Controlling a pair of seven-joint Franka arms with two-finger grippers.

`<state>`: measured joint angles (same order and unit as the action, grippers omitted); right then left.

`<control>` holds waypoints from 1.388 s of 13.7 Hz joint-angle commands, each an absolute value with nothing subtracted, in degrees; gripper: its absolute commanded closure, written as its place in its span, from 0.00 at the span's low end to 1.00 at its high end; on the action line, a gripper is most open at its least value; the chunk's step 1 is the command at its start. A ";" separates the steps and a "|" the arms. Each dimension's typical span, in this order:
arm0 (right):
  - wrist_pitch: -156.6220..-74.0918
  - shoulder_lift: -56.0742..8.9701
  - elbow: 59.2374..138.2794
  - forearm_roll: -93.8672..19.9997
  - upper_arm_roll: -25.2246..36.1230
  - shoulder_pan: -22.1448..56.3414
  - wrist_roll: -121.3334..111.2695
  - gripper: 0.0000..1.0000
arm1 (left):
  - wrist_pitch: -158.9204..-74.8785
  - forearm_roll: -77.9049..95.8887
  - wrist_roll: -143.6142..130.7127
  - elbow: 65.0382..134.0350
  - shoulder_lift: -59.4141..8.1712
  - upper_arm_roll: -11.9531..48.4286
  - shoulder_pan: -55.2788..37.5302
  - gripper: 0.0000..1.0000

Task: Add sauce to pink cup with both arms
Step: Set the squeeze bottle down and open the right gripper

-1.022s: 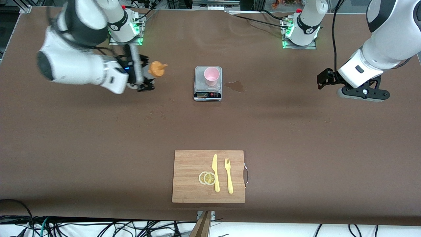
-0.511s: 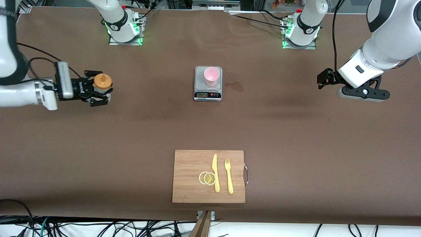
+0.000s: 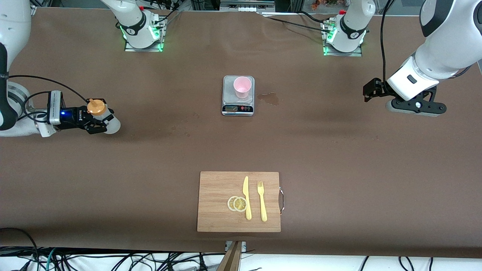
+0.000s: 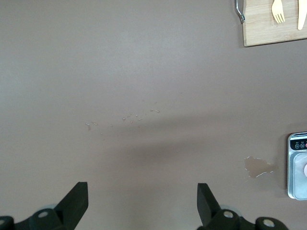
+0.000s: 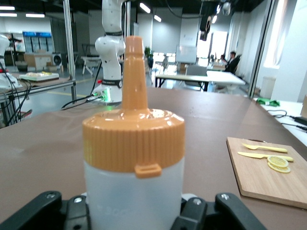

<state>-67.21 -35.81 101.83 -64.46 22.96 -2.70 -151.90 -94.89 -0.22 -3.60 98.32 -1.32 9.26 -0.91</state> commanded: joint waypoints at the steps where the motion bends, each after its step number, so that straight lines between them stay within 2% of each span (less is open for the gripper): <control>1: -63.55 -39.89 99.76 -65.57 23.47 -6.05 -156.69 0.94 | -93.52 0.88 -2.81 96.42 -2.20 9.23 -0.88 0.00; 6: -61.96 -45.87 99.76 -65.04 23.47 -10.28 -161.89 0.91 | -93.52 0.88 -2.81 96.42 -2.20 9.32 -0.88 0.00; 12: -61.96 -51.24 99.93 -65.13 23.29 -9.06 -165.15 0.82 | -93.52 0.88 -2.81 96.42 -2.20 9.23 -0.79 0.00; 13: -62.05 -51.33 100.02 -65.13 23.29 -8.88 -165.06 0.72 | -93.52 0.88 -2.73 96.42 -2.20 9.32 -0.79 0.00; 14: -62.22 -51.33 99.93 -65.47 23.20 -8.70 -165.06 0.29 | -93.52 0.88 -2.81 96.42 -2.20 9.23 -0.88 0.00; 15: -62.14 -51.33 99.93 -65.65 23.12 -8.44 -165.06 0.00 | -93.52 0.88 -2.81 96.42 -2.20 9.23 -0.88 0.00; 19: -62.05 -50.98 99.76 -65.04 23.20 -7.74 -164.01 0.00 | -93.52 0.88 -2.81 96.42 -2.28 9.23 -0.88 0.00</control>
<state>-63.46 -50.71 100.16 -65.18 22.62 -8.15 -157.92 -94.87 -0.22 -3.60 98.30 -1.32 9.25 -0.91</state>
